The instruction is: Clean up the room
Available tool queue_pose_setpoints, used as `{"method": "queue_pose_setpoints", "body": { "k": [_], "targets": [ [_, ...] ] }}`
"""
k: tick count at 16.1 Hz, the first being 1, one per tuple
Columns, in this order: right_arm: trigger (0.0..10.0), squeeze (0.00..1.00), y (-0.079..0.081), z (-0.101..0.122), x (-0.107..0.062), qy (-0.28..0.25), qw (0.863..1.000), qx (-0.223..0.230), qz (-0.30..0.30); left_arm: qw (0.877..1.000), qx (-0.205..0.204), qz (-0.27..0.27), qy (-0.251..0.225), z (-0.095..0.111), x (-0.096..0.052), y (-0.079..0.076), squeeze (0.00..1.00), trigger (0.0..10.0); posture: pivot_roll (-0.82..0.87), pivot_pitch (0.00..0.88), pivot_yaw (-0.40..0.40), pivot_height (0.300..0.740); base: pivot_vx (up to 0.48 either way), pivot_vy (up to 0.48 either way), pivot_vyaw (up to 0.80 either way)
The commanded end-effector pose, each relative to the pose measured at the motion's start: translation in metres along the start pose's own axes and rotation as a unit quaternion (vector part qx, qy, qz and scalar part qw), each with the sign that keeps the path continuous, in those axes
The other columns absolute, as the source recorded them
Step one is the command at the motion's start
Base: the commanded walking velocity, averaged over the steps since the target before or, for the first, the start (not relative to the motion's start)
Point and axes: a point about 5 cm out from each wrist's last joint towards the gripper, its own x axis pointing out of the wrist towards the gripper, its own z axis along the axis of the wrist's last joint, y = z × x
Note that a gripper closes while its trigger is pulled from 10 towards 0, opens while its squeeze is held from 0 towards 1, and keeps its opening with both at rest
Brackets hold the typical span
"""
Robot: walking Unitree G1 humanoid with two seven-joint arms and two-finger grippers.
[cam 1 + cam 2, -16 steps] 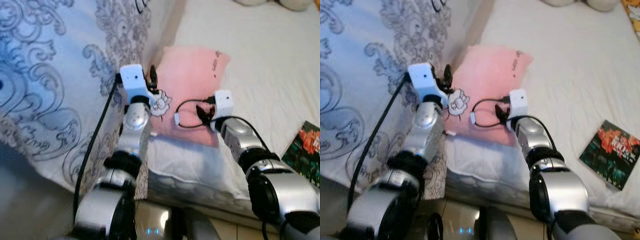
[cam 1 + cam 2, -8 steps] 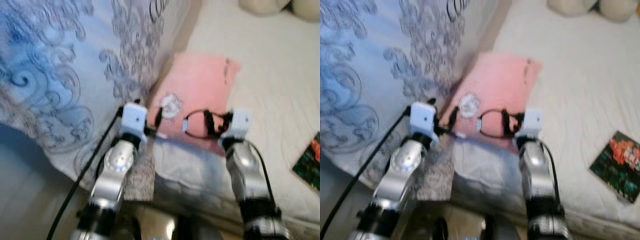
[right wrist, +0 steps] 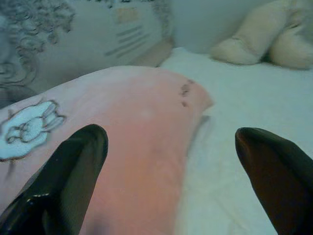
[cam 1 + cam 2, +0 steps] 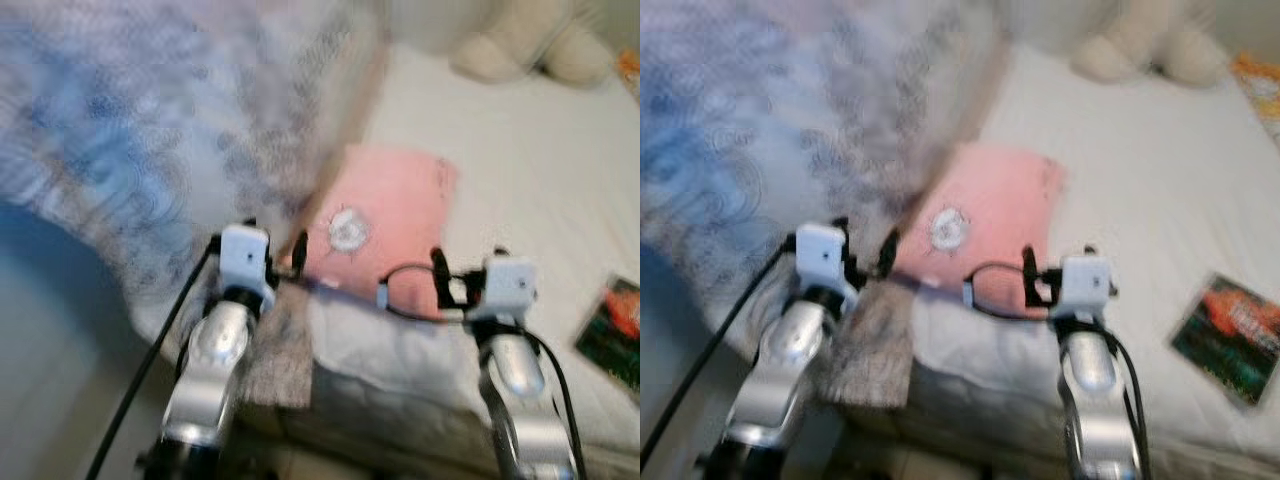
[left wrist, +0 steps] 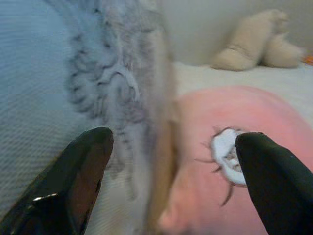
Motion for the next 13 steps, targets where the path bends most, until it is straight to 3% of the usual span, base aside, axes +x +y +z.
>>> {"method": "queue_pose_setpoints", "body": {
  "k": [1,6,12,13],
  "targets": [
    [10.0,0.00,-0.0002,-0.0023,-0.0003,0.012,1.000,0.005,-0.006,1.000,-0.005,0.022,0.020,-0.0084,0.0006,0.0050,0.00,10.0,-0.14,0.000,0.049,0.740,0.000,-0.472,0.00],
    [10.0,0.00,-0.0022,-0.0007,0.0095,0.007,1.000,-0.021,0.015,0.999,-0.021,0.031,0.028,-0.0169,0.0068,0.0094,0.00,10.0,-0.16,0.000,0.049,0.740,0.000,-0.469,0.00],
    [10.0,0.00,0.0021,-0.0046,0.0042,0.008,0.999,-0.033,0.031,0.999,-0.031,0.016,0.003,-0.0137,0.0078,0.0056,0.00,10.0,-0.17,0.000,0.047,0.740,0.000,-0.469,0.00],
    [10.0,0.00,0.0024,-0.0065,0.0035,0.014,0.999,-0.030,0.033,0.999,-0.030,0.011,0.000,-0.0131,0.0087,0.0052,0.00,10.0,-0.17,0.000,0.049,0.740,0.000,-0.469,-0.76]
  ]
}}
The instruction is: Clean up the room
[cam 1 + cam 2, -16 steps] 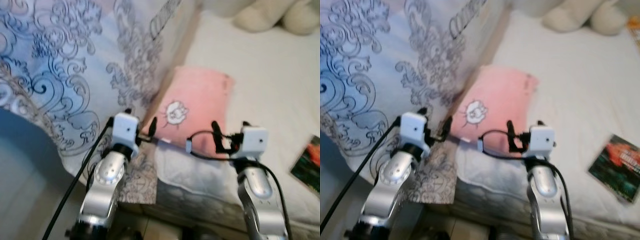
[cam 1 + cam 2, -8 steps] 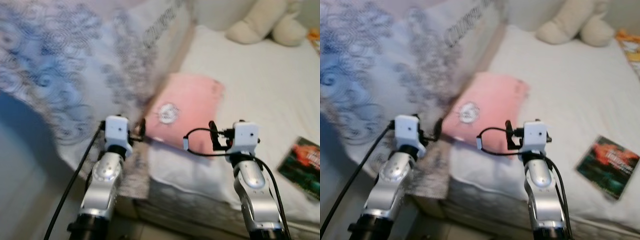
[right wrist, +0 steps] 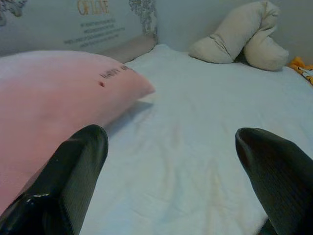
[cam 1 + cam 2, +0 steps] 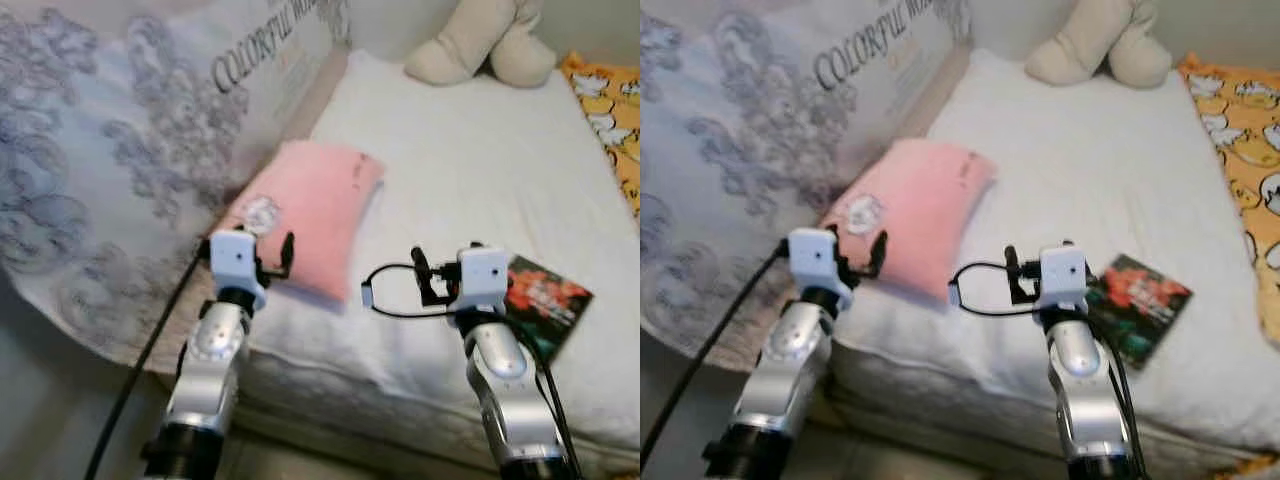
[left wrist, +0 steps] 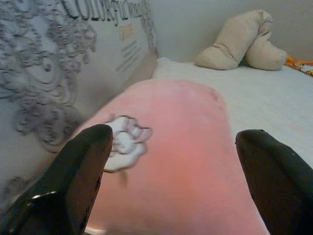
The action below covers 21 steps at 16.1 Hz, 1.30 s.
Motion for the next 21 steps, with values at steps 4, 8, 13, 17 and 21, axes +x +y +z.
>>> {"method": "queue_pose_setpoints", "body": {
  "k": [4,8,13,17,21],
  "targets": [
    [10.0,0.00,-0.010,-0.010,-0.005,0.021,1.000,0.005,-0.016,0.999,0.016,-0.020,0.019,-0.004,0.013,-0.005,0.00,10.0,-0.17,0.000,0.056,0.740,0.000,-0.457,-0.74],
    [10.0,0.00,-0.010,-0.015,-0.008,0.024,1.000,0.008,-0.011,0.999,0.035,0.000,0.038,-0.007,0.021,0.005,0.00,10.0,-0.19,0.000,0.069,0.740,0.083,-0.078,-0.75],
    [10.0,0.00,-0.008,-0.015,-0.006,0.022,1.000,0.003,0.000,0.999,0.026,0.026,0.039,-0.006,0.028,0.013,0.00,10.0,-0.19,0.000,0.071,0.740,0.417,0.000,0.00],
    [10.0,0.00,-0.007,-0.017,-0.004,0.029,0.999,-0.009,0.010,0.998,0.027,0.025,0.041,-0.008,0.028,0.013,0.00,10.0,-0.19,0.000,0.069,0.740,0.451,0.000,-0.16],
    [10.0,0.00,-0.005,-0.021,-0.006,0.036,0.999,-0.002,0.025,0.992,0.040,0.068,0.102,-0.022,0.034,0.027,0.00,10.0,-0.19,0.000,0.057,0.740,0.326,0.000,-0.30]
  ]
}}
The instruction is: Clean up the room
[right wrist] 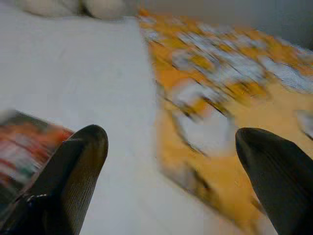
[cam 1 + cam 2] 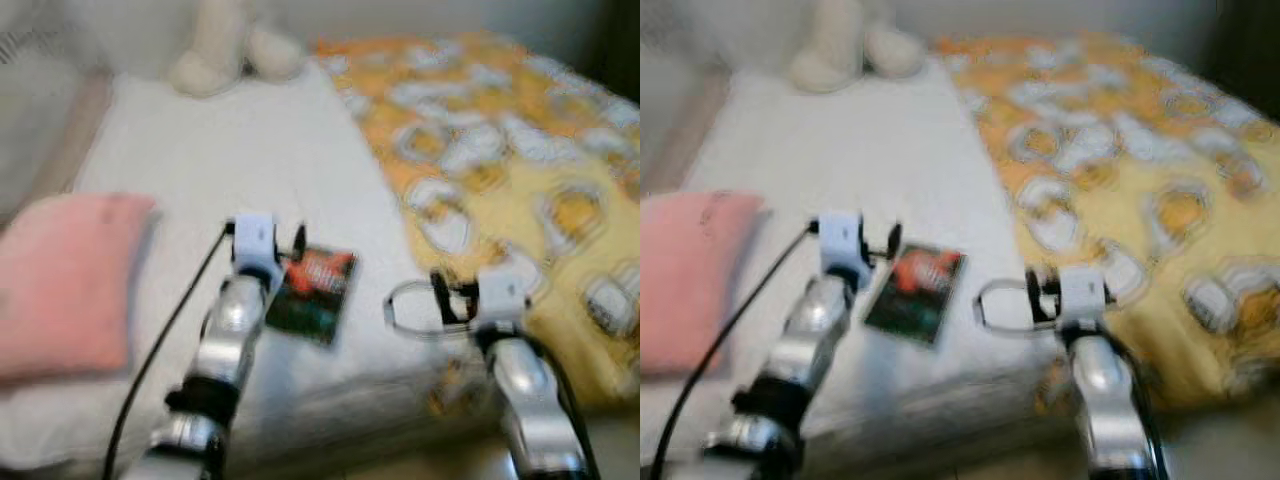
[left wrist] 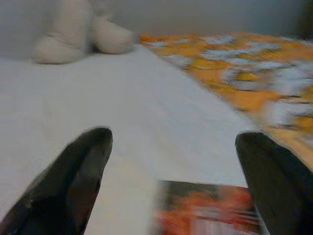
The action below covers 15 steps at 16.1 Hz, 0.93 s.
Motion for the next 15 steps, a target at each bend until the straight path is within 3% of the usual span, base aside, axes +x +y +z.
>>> {"method": "queue_pose_setpoints", "body": {
  "k": [1,4,5,9,11,15],
  "targets": [
    [10.0,0.00,0.010,0.002,-0.002,-0.006,1.000,0.008,0.021,0.998,0.017,0.041,0.051,-0.015,0.000,0.024,0.00,10.0,-0.20,0.011,0.049,0.740,0.000,0.000,0.00],
    [10.0,0.00,0.007,-0.002,-0.017,0.005,1.000,0.006,0.028,0.996,0.017,0.022,0.085,-0.020,0.006,0.032,0.00,10.0,-0.22,0.074,0.025,0.740,0.000,0.000,0.00],
    [10.0,0.00,0.006,-0.008,-0.033,0.020,0.999,0.003,0.036,0.993,0.006,0.000,0.114,-0.025,0.010,0.029,0.00,10.0,-0.24,0.126,0.010,0.740,0.000,0.000,0.00],
    [10.0,0.00,0.004,-0.012,-0.073,0.053,0.998,0.001,0.042,0.988,-0.011,-0.041,0.150,-0.031,0.015,0.012,0.00,10.0,-0.30,0.249,-0.017,0.740,0.000,0.000,0.00],
    [10.0,0.00,0.007,-0.011,-0.098,0.068,0.996,-0.006,0.059,0.988,-0.012,-0.042,0.145,-0.026,0.020,0.002,0.00,10.0,-0.34,0.324,-0.031,0.740,0.000,0.000,0.00],
    [10.0,0.00,0.005,-0.003,-0.117,0.080,0.995,-0.009,0.053,0.994,-0.022,-0.069,0.083,-0.001,0.031,-0.007,0.00,10.0,-0.39,0.368,-0.033,0.740,0.000,0.000,0.00]
  ]
}}
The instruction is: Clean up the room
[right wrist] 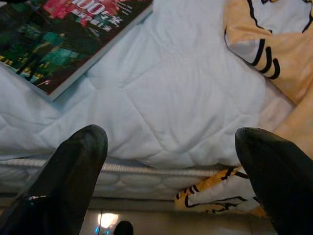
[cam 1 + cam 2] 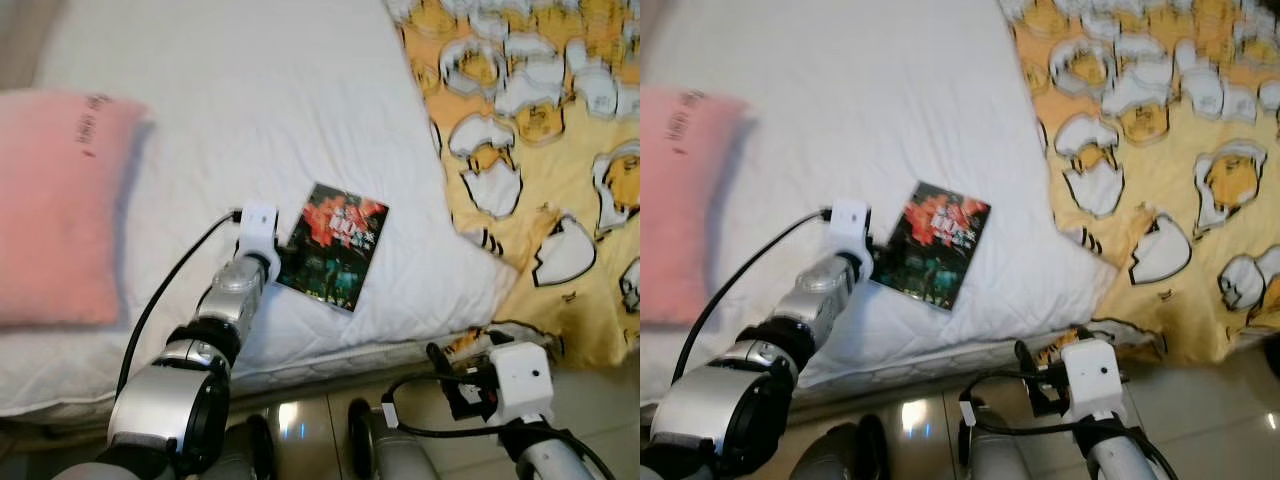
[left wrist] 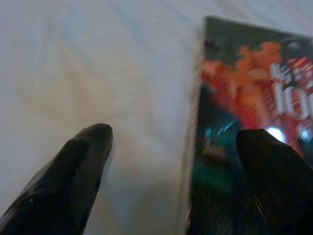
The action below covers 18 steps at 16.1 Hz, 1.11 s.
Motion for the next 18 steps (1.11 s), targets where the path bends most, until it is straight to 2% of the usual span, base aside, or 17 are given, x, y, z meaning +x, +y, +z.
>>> {"method": "queue_pose_setpoints", "body": {
  "k": [1,3,4,5,7,9,11,14,17,18],
  "targets": [
    [10.0,0.00,-0.002,-0.002,-0.007,0.012,1.000,-0.006,-0.003,1.000,0.008,-0.013,-0.008,-0.001,-0.001,-0.003,0.00,10.0,-0.39,0.370,-0.031,0.740,0.000,0.000,0.00],
    [10.0,0.00,-0.003,-0.005,-0.014,0.027,1.000,-0.005,-0.008,0.999,0.027,-0.021,-0.012,-0.006,-0.003,-0.005,0.00,10.0,-0.38,0.378,-0.030,0.740,0.000,0.000,0.00],
    [10.0,0.00,-0.001,-0.007,-0.016,0.035,0.999,-0.004,-0.004,0.999,0.035,-0.025,0.009,-0.020,-0.007,-0.006,0.00,10.0,-0.37,0.383,-0.031,0.740,0.000,0.000,0.00],
    [10.0,0.00,0.001,-0.007,-0.015,0.039,0.999,-0.002,0.001,0.999,0.034,-0.026,0.026,-0.031,-0.011,-0.007,0.00,10.0,-0.37,0.387,-0.035,0.740,0.000,0.000,0.00],
    [10.0,0.00,0.002,-0.007,-0.014,0.041,0.999,-0.002,0.004,0.999,0.018,-0.040,0.029,-0.037,-0.013,-0.011,0.00,10.0,-0.37,0.393,-0.038,0.740,0.000,0.000,0.00],
    [10.0,0.00,0.001,-0.007,-0.015,0.044,0.999,-0.003,0.005,0.998,0.003,-0.065,0.015,-0.033,-0.012,-0.019,0.00,10.0,-0.37,0.394,-0.040,0.740,0.000,0.000,0.00],
    [10.0,0.00,-0.001,-0.008,-0.016,0.049,0.999,-0.006,0.004,0.996,-0.009,-0.092,-0.018,-0.021,-0.010,-0.025,0.00,10.0,-0.37,0.392,-0.038,0.740,0.000,0.000,0.00],
    [10.0,0.00,-0.003,-0.008,-0.017,0.051,0.999,-0.009,0.000,0.995,-0.009,-0.082,-0.056,-0.008,-0.012,-0.014,0.00,10.0,-0.37,0.385,-0.032,0.740,0.000,0.000,0.00],
    [10.0,0.00,-0.002,-0.009,-0.014,0.050,0.999,-0.010,0.003,0.995,-0.019,-0.090,-0.046,-0.014,-0.016,-0.011,0.00,10.0,-0.36,0.373,-0.031,0.740,0.000,0.000,0.00],
    [10.0,0.00,-0.002,-0.008,-0.010,0.046,0.999,-0.011,0.005,0.995,-0.023,-0.085,-0.057,-0.009,-0.017,-0.006,0.00,10.0,-0.35,0.360,-0.031,0.740,0.000,0.000,0.00]
  ]
}}
